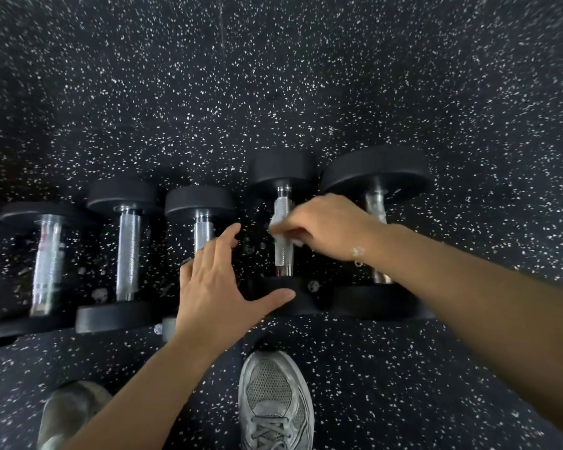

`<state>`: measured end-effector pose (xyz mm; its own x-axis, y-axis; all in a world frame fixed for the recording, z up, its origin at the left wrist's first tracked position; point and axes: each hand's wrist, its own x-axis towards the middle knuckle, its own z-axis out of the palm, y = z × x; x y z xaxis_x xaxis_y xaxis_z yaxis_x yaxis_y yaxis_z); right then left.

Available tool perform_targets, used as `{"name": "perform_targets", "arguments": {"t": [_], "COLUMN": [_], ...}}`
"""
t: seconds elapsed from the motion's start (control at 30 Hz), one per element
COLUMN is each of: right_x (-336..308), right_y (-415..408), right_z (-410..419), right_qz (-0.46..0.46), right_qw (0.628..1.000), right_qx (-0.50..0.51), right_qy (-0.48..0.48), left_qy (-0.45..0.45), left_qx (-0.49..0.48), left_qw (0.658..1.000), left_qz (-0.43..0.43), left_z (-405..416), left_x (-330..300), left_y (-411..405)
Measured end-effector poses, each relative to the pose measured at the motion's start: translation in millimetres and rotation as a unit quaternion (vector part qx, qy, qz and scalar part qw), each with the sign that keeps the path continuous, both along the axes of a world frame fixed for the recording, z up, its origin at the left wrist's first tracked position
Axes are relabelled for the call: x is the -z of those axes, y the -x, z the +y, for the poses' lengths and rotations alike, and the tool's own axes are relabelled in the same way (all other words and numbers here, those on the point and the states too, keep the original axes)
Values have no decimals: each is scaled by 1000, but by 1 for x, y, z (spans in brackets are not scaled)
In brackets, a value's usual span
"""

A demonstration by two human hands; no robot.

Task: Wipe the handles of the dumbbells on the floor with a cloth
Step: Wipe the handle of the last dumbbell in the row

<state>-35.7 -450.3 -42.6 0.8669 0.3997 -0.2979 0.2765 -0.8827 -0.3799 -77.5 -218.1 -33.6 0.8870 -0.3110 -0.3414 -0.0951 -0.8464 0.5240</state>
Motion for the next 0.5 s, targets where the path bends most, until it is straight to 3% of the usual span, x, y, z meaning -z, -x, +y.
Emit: {"name": "perform_targets", "arguments": {"t": [0.07,0.17,0.3,0.4,0.5], "right_x": [8,15,0,-8,-24], "right_y": [-4,1,15,23,28], "right_z": [-2,3,4,8,-6], "right_qz": [-45,-28,94,107,104], "right_qw": [996,992,992,992,985], "right_qx": [71,111,25,-43,43], "right_qy": [-6,-60,-82,-58,-134], "left_qy": [5,13,26,40,74], "left_qx": [-2,-5,-6,0,2], "left_qw": [1000,1000,1000,999,997], "left_qz": [5,4,0,-12,-11], "left_z": [1,3,4,2,-9], "left_x": [0,1,2,1,-5], "left_y": [0,0,0,4,10]}}
